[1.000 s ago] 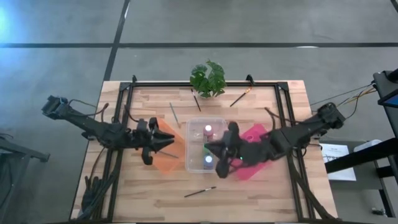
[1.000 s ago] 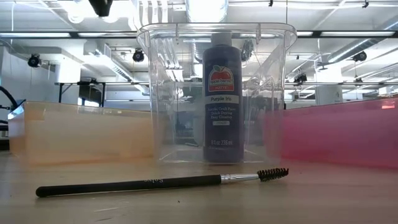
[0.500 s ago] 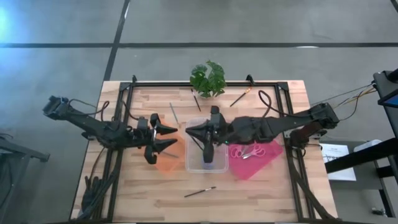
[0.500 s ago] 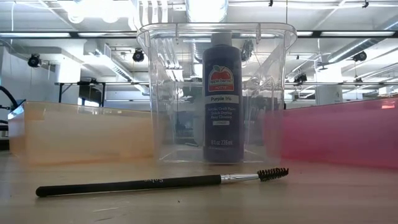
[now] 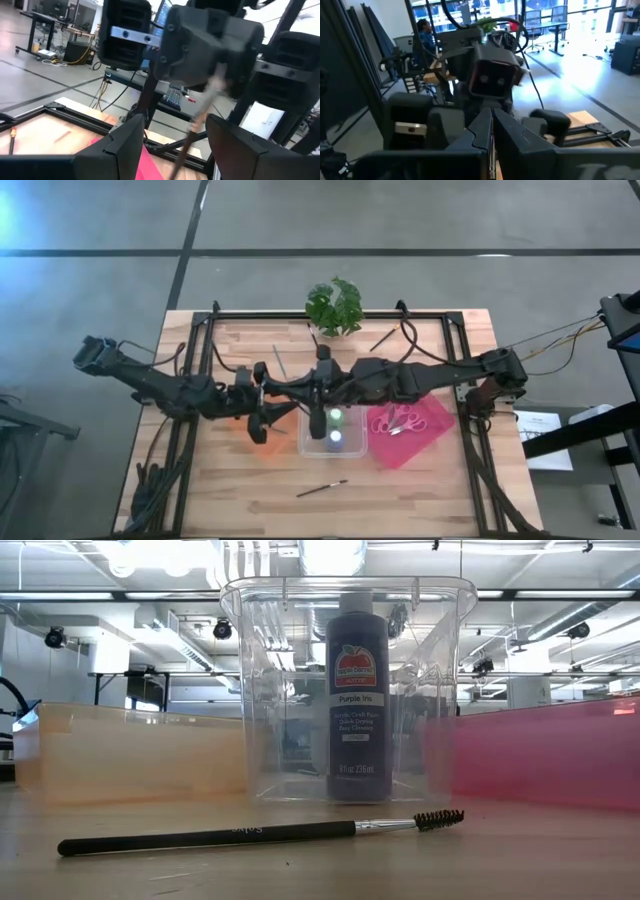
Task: Pick & Place Paint Supplies
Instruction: Put the black eyeshadow brush into the orange bin
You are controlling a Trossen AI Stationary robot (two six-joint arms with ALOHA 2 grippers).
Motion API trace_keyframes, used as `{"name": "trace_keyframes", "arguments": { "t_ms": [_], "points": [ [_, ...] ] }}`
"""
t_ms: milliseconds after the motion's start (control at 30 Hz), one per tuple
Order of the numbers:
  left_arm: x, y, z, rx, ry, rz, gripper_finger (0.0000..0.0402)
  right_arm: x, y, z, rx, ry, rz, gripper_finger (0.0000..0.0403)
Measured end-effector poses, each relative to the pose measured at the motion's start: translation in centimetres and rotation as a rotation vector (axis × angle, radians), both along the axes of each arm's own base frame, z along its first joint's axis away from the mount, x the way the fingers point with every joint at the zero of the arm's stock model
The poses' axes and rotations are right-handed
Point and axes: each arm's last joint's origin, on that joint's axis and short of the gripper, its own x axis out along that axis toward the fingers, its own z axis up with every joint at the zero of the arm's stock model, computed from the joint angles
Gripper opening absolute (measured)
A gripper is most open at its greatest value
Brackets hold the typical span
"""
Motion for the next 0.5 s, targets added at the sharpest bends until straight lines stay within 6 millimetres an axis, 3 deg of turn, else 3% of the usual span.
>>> {"name": "trace_keyframes", "arguments": {
  "t_ms": [167, 367, 500],
  "points": [
    [0.01, 0.06, 0.13, -0.045, 0.025, 0.001, 0.0182, 0.10, 0.03, -0.15, -0.003, 0.011, 0.004, 0.0010],
    [-0.05, -0.02, -0.58, -0.093, 0.097, -0.038, 0.0030, -0.47, -0.06, 0.47, -0.016, 0.002, 0.015, 0.0010],
    [-0.05, 0.06, -0.48, -0.096, 0.086, -0.010, 0.0013, -0.48, 0.02, 0.43, -0.020, 0.007, 0.025, 0.0010]
  ]
}}
